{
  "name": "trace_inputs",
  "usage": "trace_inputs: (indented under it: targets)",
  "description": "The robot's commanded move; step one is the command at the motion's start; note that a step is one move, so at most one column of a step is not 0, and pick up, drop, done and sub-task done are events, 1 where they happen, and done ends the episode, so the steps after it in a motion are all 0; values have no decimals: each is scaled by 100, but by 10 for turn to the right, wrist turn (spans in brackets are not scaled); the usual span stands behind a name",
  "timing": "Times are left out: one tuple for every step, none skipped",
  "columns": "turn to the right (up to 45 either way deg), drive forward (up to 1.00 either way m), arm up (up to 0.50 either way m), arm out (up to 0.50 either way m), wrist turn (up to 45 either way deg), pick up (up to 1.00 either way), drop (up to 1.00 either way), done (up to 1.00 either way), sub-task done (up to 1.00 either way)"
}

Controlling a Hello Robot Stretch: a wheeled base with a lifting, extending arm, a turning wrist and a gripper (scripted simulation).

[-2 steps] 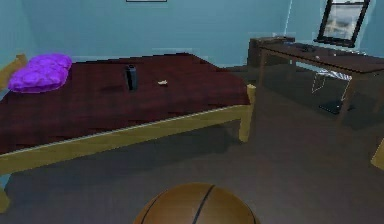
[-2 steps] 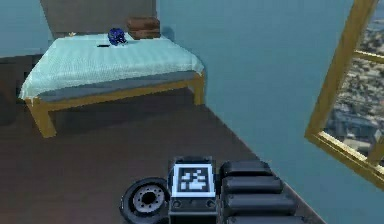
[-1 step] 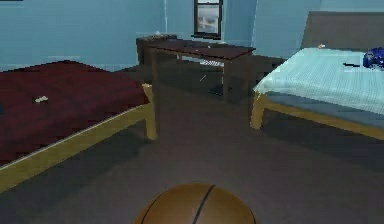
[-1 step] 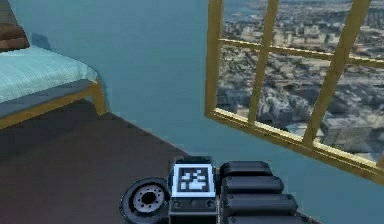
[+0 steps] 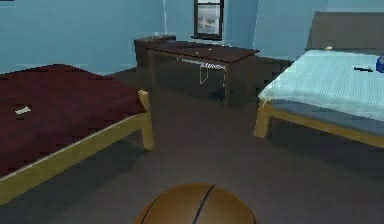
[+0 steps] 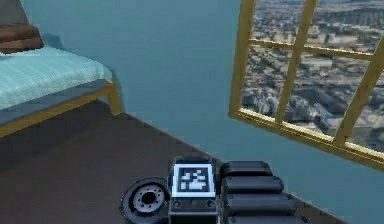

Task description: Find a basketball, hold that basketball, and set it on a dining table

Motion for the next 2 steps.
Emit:
trace_inputs:
  targets:
    - [0, 100, 0, 0, 0, 0, 0, 0, 0]
    - [60, 0, 0, 0, 0, 0, 0, 0, 0]
